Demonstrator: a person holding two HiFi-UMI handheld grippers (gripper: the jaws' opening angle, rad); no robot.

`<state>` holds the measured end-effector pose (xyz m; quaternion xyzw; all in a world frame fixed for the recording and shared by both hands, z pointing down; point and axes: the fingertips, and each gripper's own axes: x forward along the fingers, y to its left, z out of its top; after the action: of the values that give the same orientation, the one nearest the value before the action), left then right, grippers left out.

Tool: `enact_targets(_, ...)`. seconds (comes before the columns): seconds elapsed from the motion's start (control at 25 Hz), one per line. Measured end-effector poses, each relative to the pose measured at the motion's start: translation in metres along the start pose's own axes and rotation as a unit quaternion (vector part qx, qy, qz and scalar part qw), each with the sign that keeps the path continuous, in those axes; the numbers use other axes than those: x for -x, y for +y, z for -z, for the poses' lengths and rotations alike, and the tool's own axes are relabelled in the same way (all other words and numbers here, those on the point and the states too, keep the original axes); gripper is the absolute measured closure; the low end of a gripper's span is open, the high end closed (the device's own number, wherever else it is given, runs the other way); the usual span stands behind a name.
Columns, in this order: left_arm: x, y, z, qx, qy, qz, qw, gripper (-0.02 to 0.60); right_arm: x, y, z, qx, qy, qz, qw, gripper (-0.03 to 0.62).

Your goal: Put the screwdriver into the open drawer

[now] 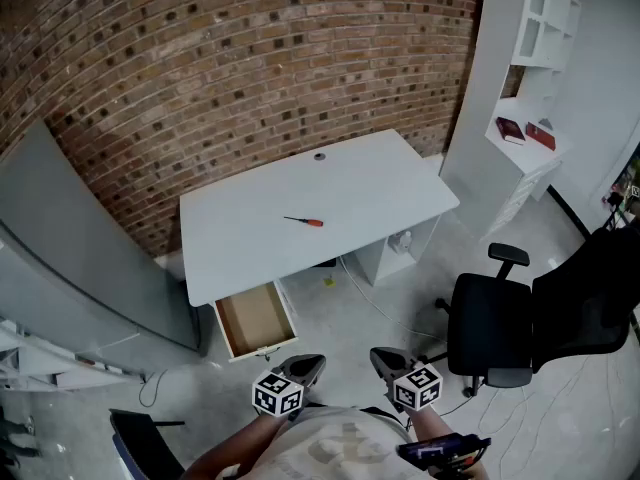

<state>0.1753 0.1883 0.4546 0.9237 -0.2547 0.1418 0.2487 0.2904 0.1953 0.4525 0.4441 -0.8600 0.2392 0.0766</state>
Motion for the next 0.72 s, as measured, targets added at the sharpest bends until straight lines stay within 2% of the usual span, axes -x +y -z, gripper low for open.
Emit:
enact_targets(0.56, -0.032, -0.028, -0.006, -0.025, 0.004, 0.005, 0.9997, 0.561, 0.028, -0.014, 0.016, 0.004, -0.011, -0.008, 1.000, 0.572)
enact_targets(0.72, -0.043, -0.034, -0.005, -0.028, 0.009, 0.009, 0.9995, 0.561, 0.032, -0.023, 0.019, -0.011, -0.015, -0.008, 1.000, 0.571)
